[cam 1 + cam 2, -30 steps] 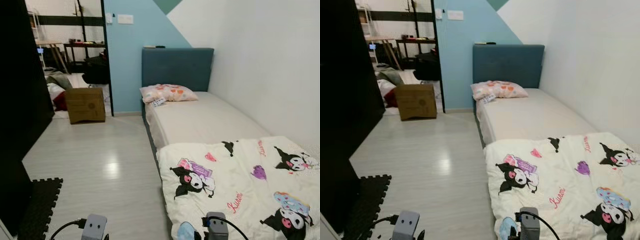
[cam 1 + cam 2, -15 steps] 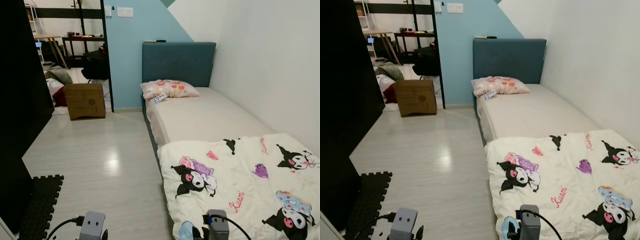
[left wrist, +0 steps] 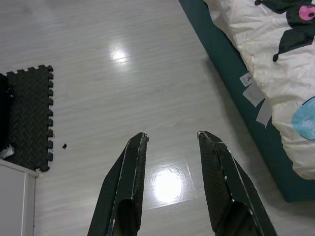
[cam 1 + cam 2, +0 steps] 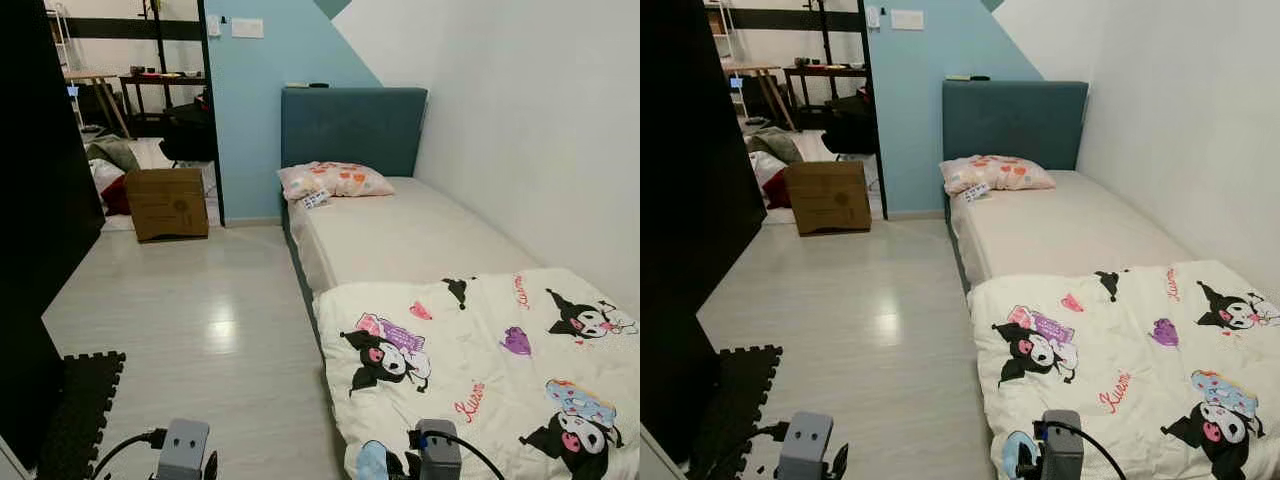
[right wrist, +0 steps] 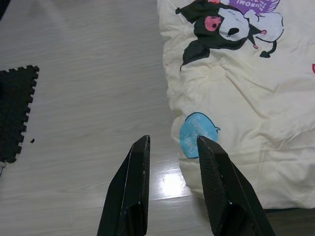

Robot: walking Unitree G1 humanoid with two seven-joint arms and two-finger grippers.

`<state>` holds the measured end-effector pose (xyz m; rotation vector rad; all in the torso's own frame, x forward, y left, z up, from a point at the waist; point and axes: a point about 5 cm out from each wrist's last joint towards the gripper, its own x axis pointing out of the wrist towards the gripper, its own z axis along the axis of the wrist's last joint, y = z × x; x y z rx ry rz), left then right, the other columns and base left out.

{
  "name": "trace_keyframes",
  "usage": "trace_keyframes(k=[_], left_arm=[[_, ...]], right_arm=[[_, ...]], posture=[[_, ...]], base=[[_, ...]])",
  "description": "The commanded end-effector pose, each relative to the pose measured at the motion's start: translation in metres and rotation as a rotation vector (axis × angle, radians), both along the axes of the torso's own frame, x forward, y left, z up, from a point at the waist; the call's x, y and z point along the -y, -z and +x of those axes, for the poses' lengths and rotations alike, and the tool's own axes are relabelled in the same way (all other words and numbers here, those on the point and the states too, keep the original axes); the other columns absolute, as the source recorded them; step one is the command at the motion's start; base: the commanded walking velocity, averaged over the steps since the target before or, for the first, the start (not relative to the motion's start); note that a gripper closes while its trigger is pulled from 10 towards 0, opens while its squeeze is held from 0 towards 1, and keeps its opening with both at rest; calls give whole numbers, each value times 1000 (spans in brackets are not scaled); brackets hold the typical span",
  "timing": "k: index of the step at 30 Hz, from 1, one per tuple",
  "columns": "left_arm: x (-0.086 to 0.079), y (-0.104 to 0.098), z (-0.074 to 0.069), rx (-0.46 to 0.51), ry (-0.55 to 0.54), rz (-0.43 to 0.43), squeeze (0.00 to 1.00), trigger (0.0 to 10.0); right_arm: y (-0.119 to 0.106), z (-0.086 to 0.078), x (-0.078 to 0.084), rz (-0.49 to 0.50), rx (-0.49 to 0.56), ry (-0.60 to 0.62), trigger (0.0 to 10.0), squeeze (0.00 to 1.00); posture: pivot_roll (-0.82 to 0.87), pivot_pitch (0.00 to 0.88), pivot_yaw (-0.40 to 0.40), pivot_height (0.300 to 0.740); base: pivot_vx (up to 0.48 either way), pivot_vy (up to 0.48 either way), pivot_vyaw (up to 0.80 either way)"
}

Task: Clean up the room

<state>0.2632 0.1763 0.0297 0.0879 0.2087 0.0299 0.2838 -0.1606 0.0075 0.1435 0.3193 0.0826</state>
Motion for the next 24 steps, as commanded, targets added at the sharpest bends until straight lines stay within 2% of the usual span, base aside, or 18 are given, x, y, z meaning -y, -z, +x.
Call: trace_keyframes(k=[1,6,24], left_arm=[[0,0,-3,5,-15,-13,0,10000],[2,-1,-4,13,-14,-22,0,10000],[4,-3,-3,26,-19,-34,0,10000]], right_arm=[[5,-6,2,14,-20,6,10000,0],[2,-7,2,7,20,-10,10000,0],[2,-6,1,-62,8,-28,10000,0]], posture=[[47,98,-36,740],[45,92,-36,740],[46,96,-38,740]], base=[[0,0,0],[0,0,0],[0,0,0]])
